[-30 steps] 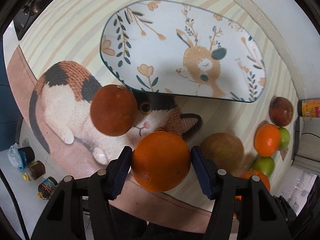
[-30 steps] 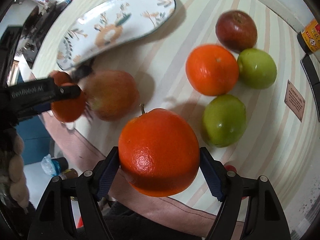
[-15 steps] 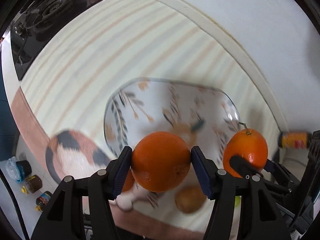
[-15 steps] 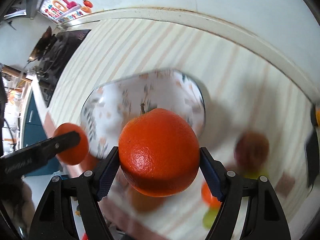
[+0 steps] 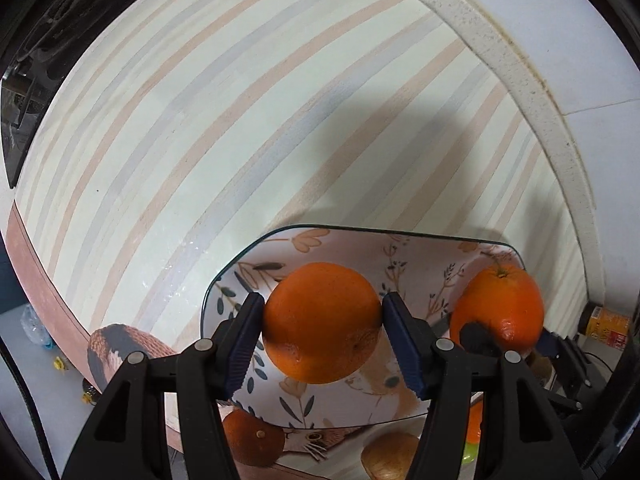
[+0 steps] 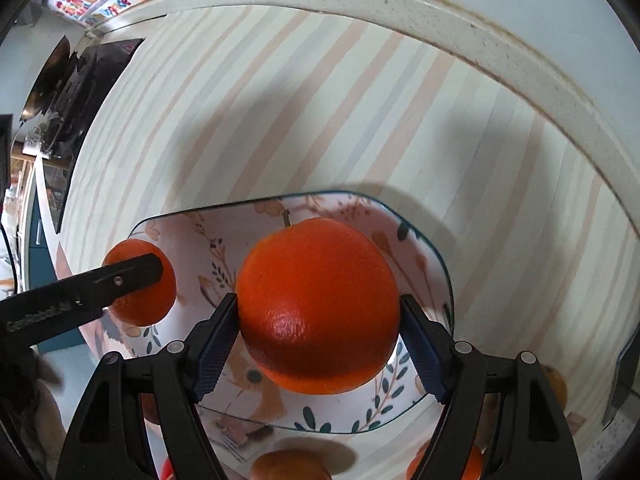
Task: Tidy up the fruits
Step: 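Carry both oranges onto the deer plate and open both tools, then grasp the kiwi with the left tool while the right tool grasps the apple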
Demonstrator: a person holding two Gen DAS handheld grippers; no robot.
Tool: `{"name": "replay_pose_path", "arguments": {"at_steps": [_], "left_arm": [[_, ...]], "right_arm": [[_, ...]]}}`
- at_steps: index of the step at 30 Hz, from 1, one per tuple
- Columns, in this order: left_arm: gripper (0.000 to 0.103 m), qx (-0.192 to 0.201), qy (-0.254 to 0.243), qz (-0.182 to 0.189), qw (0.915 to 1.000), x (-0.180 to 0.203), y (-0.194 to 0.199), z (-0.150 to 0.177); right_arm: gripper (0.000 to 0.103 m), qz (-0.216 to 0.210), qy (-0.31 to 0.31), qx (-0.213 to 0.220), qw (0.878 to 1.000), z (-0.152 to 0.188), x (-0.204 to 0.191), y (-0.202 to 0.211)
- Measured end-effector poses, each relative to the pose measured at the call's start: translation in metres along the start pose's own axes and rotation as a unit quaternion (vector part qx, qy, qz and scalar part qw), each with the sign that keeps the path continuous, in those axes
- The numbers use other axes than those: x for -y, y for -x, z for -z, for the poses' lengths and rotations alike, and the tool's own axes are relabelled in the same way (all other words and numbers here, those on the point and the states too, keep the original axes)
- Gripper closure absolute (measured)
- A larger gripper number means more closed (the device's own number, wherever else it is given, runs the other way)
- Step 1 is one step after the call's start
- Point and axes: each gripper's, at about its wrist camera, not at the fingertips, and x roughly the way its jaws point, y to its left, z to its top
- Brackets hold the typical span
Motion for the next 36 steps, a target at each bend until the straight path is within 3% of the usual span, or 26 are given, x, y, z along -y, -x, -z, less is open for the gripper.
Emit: {"name": "replay_pose_path", "arguments": {"at_steps": [3, 5, 6, 7, 10, 14, 17, 28, 36], "left_arm": [[0.042, -0.003, -0.004, 0.003, 1.0, 0.003, -0.001, 0.0], [0.022, 0.004, -0.01, 0.004, 0.9999, 0.005, 0.004, -0.001], [0.013, 0.011, -0.014, 0.002, 0.9998, 0.007, 0.008, 0.0], [0.011, 0.017, -0.019, -0.002, 0.9997, 0.008, 0.012, 0.0], [0.011, 0.043, -0.035, -0.039, 0.9977, 0.009, 0.026, 0.005], [0.01, 0.048, -0.016, -0.022, 0.9985, -0.003, 0.039, 0.023], [0.011, 0.068, -0.011, -0.029, 0.9972, -0.008, 0.051, 0.046], [0.01, 0.166, -0.028, -0.063, 0.9837, -0.028, 0.106, 0.143], [0.011, 0.206, -0.037, -0.063, 0.9759, -0.031, 0.139, 0.192]], "right_arm": [[0.021, 0.002, 0.003, -0.012, 1.0, -0.005, -0.003, -0.003], [0.02, 0.005, 0.007, -0.02, 1.0, -0.007, -0.007, -0.004], [0.011, -0.001, 0.01, -0.019, 1.0, -0.013, -0.008, -0.005], [0.006, -0.001, 0.014, -0.015, 1.0, -0.013, -0.01, -0.001], [0.004, 0.006, 0.025, -0.004, 1.0, -0.01, -0.015, 0.012], [0.004, 0.031, 0.025, -0.003, 0.999, 0.004, -0.015, 0.025], [0.004, 0.043, 0.022, 0.004, 0.999, 0.019, -0.01, 0.038], [0.004, 0.05, 0.038, 0.079, 0.995, 0.106, -0.022, 0.103], [0.004, 0.053, 0.047, 0.138, 0.988, 0.157, -0.039, 0.155]]}}
